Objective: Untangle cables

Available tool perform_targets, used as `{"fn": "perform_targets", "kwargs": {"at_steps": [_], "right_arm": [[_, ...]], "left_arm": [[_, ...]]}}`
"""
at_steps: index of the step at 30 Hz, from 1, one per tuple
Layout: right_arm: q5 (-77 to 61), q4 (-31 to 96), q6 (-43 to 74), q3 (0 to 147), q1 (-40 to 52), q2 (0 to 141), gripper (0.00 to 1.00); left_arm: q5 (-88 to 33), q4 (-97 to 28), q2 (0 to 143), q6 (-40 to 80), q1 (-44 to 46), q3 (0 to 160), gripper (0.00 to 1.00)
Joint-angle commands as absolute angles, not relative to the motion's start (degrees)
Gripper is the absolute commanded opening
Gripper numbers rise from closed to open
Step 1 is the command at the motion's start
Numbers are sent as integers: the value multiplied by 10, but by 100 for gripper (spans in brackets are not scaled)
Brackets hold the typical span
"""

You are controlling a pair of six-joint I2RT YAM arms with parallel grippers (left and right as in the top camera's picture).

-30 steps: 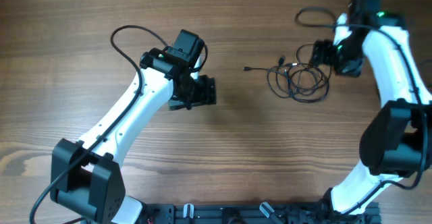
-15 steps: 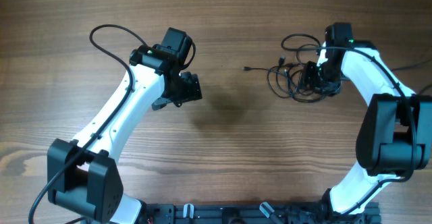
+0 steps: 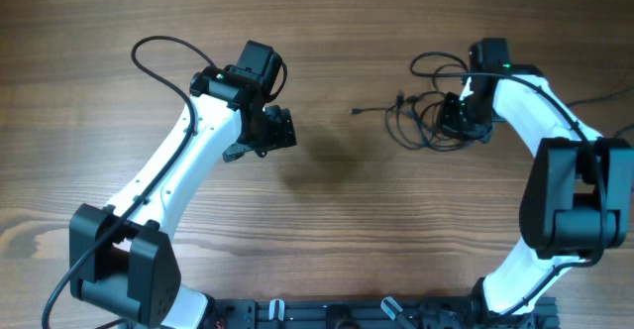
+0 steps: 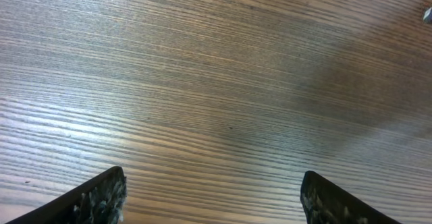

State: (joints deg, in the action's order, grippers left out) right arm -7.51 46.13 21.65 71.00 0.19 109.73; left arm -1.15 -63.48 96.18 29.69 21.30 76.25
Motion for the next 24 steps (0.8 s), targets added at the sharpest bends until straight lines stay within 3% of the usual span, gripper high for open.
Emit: {"fn": "perform_targets", "kwargs": {"at_steps": [1, 6, 8, 14, 21, 24], "right_arm": [[-145, 460, 214, 706, 45, 1105, 5], [-415, 448, 19, 706, 130, 1105, 4], [-433, 448, 4, 706, 158, 1105, 5], [-378, 461, 5, 706, 210, 1105, 5], [-141, 494, 142, 706, 211, 1105, 5], [-153, 490, 143, 706, 211, 1105, 4]], "left_arm": [[-1, -637, 961, 305, 211, 768, 85], [-1, -637, 961, 305, 211, 768, 85], [-1, -637, 961, 305, 211, 768, 85], [-2, -637, 961, 305, 211, 768, 88], [-29, -625, 961, 305, 211, 768, 94], [-75, -602, 962, 305, 214, 761, 94]]}}
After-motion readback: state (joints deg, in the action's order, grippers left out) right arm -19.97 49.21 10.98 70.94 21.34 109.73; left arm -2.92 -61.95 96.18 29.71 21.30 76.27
